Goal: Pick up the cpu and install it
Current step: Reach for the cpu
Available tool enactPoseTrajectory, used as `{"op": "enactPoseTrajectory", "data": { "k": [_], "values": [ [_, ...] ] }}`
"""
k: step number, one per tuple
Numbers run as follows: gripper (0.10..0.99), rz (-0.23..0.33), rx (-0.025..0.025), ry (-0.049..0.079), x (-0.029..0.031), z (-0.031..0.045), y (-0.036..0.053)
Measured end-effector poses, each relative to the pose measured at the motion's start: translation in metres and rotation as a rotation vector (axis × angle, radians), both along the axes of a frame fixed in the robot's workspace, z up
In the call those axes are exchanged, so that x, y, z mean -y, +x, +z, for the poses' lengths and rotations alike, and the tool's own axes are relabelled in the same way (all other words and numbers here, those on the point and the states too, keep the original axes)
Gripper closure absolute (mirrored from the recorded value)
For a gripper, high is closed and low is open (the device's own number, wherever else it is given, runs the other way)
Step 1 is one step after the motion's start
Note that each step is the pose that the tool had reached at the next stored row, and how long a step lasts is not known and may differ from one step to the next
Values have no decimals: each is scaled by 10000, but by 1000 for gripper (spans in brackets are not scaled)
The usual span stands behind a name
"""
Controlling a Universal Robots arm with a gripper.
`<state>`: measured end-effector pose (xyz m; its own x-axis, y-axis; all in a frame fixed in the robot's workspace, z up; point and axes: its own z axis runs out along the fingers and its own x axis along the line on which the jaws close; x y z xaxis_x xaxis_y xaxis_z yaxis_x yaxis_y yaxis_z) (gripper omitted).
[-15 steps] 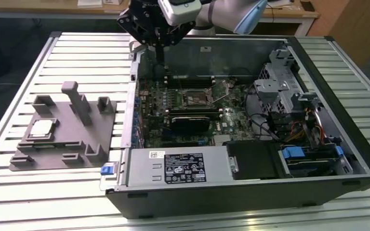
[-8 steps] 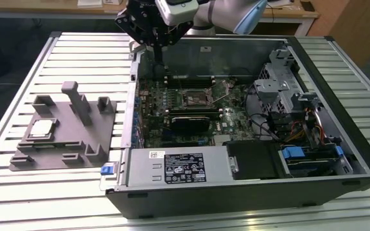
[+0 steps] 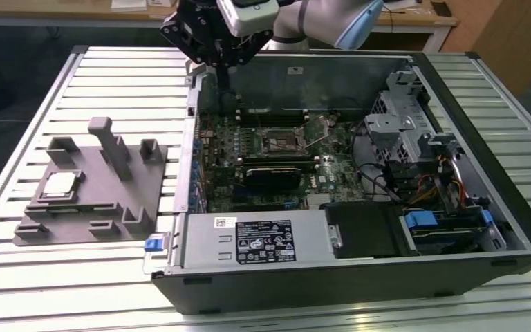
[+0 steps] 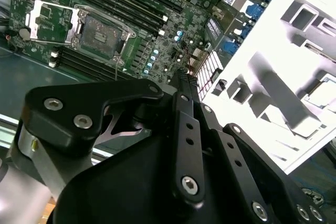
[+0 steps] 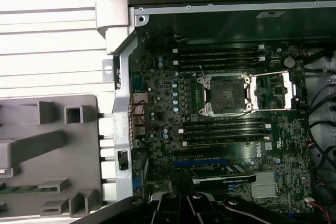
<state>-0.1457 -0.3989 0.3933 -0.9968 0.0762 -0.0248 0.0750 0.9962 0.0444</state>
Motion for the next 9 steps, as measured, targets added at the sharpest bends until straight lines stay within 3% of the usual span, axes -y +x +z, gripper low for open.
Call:
{"op": "enactPoseTrajectory", "data": {
  "k": [9],
  "values": [
    [980, -1, 0, 0, 0, 0, -61]
  ]
}}
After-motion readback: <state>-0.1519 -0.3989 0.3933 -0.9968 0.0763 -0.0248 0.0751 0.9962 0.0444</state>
